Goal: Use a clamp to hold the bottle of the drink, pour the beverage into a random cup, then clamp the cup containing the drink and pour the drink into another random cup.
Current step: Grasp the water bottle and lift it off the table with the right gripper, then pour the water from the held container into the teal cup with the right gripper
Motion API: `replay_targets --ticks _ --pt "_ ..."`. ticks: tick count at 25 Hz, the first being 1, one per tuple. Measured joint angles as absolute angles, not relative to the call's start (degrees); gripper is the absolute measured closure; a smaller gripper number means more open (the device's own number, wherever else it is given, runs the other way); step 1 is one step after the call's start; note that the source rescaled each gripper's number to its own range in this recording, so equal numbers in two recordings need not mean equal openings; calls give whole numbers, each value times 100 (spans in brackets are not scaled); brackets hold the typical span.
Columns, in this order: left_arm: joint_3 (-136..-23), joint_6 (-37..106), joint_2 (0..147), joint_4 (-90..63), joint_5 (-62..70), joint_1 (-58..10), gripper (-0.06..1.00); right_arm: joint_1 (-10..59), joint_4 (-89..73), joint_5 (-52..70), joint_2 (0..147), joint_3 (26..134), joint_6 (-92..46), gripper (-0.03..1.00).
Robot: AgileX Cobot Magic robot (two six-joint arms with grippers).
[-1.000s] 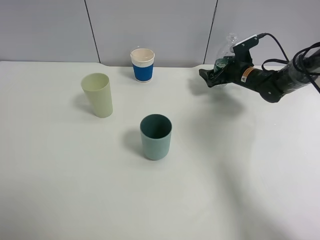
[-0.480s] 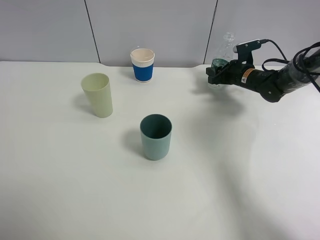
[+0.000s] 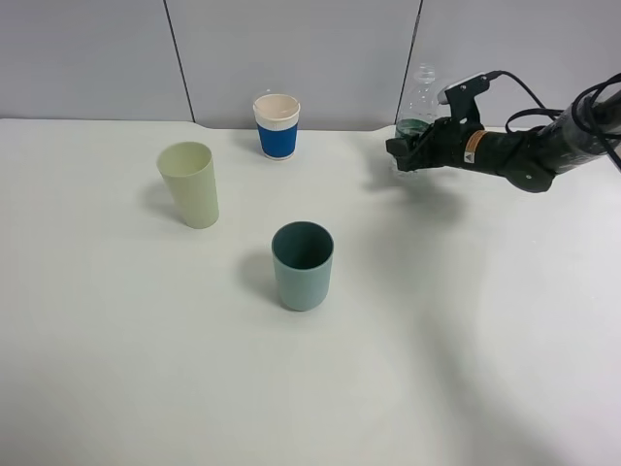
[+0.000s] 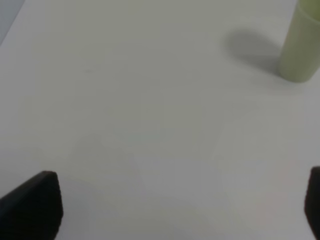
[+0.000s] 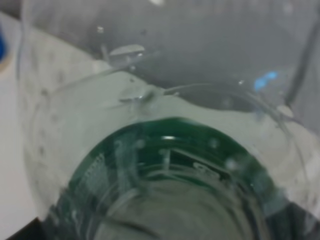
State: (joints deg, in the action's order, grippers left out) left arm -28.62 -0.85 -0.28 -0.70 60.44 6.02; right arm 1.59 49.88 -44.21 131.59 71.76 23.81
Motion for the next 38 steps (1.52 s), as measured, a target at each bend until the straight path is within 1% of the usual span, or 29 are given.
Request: replay_targets --ticks 7,15,20,31,38 --pt "-2862 -85 -28 -70 6044 602 -2 594 5946 -4275 12673 7171 2542 91" --pt "-2862 -85 -28 -70 6044 602 -2 1259 6636 -3572 12227 7171 2523 91" --pt "-2862 -85 -28 -70 6044 602 -2 1635 6903 -3349 12022 7171 2406 91" --pt "-2862 -85 -28 -70 6044 602 -2 2297 6968 -3144 11931 7171 971 91" --pt "-2862 -85 -28 -70 6044 602 -2 2421 6972 -3186 11931 7171 -194 91"
